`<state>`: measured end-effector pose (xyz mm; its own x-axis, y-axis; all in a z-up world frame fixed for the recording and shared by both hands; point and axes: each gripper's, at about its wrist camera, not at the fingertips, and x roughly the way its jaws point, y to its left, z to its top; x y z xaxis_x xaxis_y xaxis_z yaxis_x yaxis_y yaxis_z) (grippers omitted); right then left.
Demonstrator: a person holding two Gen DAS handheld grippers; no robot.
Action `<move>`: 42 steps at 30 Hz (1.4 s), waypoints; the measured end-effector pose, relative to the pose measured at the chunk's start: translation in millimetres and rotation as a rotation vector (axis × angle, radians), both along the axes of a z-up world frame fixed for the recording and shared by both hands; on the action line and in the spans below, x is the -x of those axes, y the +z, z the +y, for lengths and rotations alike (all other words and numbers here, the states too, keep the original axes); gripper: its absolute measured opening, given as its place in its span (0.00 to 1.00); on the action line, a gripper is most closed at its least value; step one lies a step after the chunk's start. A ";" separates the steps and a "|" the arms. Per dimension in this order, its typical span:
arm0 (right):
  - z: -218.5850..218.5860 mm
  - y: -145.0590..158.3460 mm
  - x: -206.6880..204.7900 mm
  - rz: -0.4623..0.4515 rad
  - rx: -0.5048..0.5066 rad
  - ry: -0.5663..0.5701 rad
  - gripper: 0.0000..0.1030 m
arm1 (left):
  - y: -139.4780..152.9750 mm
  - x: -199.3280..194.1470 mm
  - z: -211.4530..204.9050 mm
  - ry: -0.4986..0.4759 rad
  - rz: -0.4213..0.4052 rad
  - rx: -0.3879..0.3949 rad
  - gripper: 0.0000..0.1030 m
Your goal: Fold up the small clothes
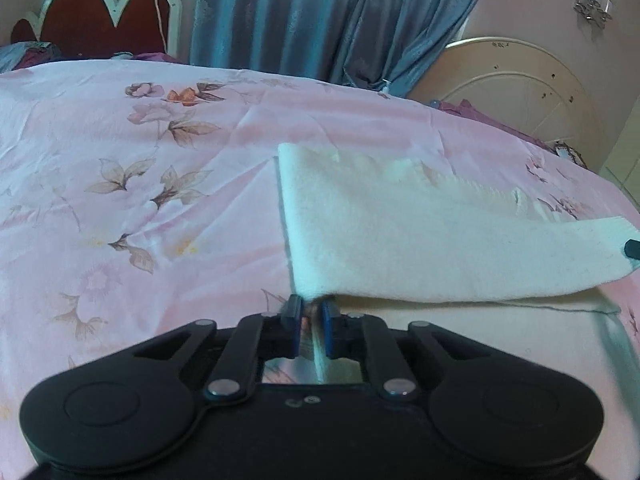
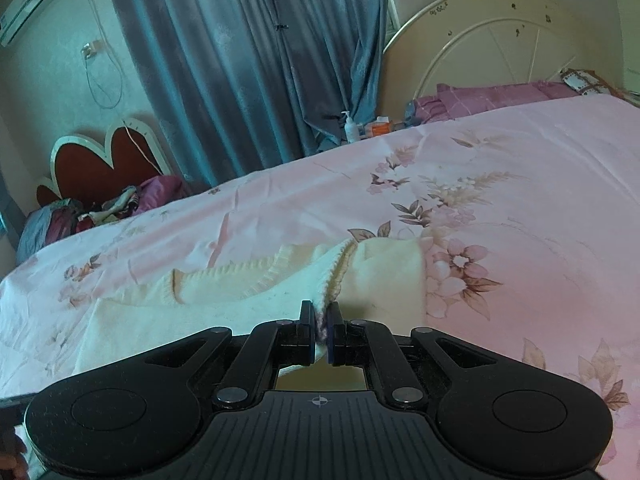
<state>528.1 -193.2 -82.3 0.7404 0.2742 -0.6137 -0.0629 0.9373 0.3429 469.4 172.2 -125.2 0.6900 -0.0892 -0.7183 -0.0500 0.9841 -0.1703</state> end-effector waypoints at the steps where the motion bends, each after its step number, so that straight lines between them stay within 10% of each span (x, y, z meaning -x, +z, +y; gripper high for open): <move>1: -1.3 -1.1 0.5 0.003 0.000 -0.003 0.04 | 0.4 -0.4 -0.1 -0.005 0.002 -0.004 0.09; 17: -8.7 -32.3 7.3 0.092 0.009 -0.035 0.04 | 0.4 -4.1 -1.6 -0.045 0.021 -0.036 0.09; 20: -11.7 -34.4 8.8 0.111 0.041 -0.067 0.05 | 2.8 -1.0 0.9 -0.036 0.024 -0.051 0.27; 25: -5.8 -10.4 22.1 0.015 0.105 -0.036 0.20 | 34.3 16.5 0.5 -0.023 -0.109 -0.038 0.28; 42: 6.1 -40.0 -27.9 0.092 0.117 0.017 0.20 | 9.3 -76.8 -21.3 -0.123 -0.039 -0.032 0.31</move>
<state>556.0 -187.0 -122.3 0.6754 0.2087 -0.7073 -0.0526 0.9703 0.2361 546.2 150.9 -115.9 0.7029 -0.1526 -0.6947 0.0778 0.9873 -0.1382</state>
